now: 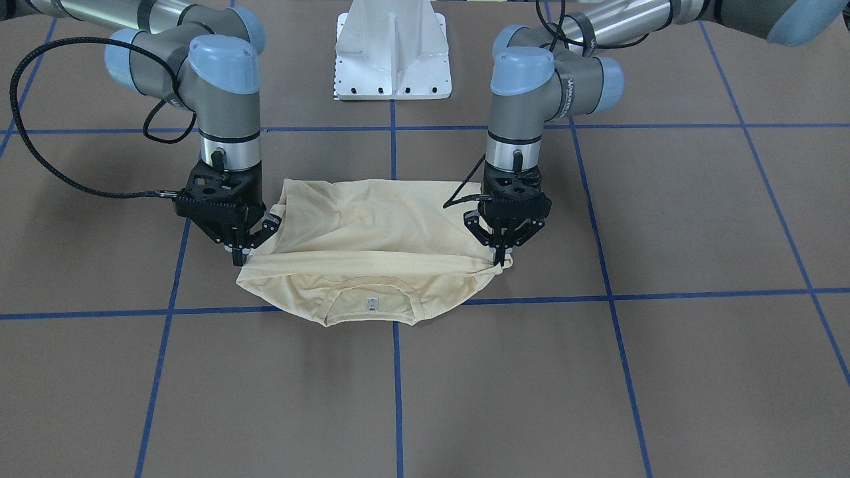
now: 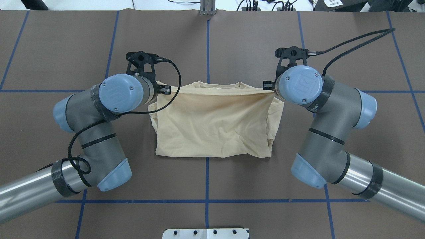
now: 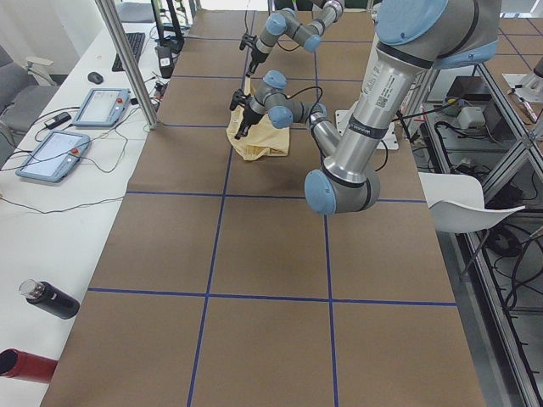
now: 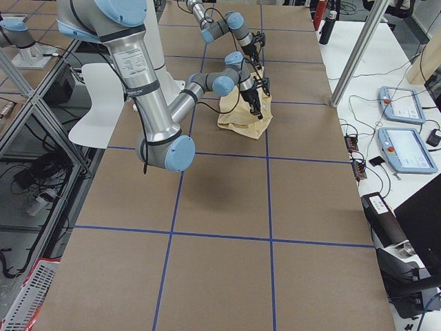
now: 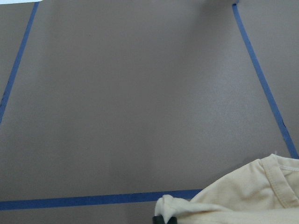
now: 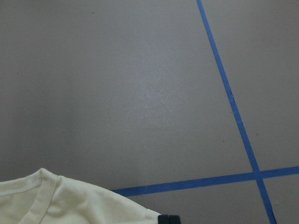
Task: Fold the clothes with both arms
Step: 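Lay the hem over the collar and open both grippers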
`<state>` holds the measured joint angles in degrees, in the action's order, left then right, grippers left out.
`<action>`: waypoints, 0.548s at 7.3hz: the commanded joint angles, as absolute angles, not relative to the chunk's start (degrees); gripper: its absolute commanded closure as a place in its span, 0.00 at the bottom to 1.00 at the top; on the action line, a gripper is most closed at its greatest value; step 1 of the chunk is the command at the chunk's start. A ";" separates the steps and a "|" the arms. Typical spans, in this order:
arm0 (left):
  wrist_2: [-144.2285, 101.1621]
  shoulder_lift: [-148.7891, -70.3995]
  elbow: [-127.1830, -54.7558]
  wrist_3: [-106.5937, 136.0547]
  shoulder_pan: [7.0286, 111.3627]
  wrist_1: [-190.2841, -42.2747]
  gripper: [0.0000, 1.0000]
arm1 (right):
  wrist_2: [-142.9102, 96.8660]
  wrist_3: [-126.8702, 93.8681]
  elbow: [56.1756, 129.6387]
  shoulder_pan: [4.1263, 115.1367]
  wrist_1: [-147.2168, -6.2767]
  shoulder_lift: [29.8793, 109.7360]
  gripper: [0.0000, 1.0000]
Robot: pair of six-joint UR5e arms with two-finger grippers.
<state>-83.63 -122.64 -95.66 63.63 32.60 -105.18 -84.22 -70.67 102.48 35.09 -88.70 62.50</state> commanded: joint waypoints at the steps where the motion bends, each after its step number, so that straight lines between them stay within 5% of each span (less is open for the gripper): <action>1: -83.85 -122.87 -95.54 63.46 32.78 -105.99 0.90 | -84.29 -70.67 100.81 35.16 -88.07 61.61 0.30; 2: -84.37 -122.70 -95.89 62.59 34.18 -111.48 0.53 | -85.24 -70.32 100.81 35.85 -88.15 61.09 0.01; 4: -88.75 -122.17 -97.37 61.97 34.89 -113.12 0.03 | -96.72 -66.29 104.12 39.97 -88.33 61.26 0.01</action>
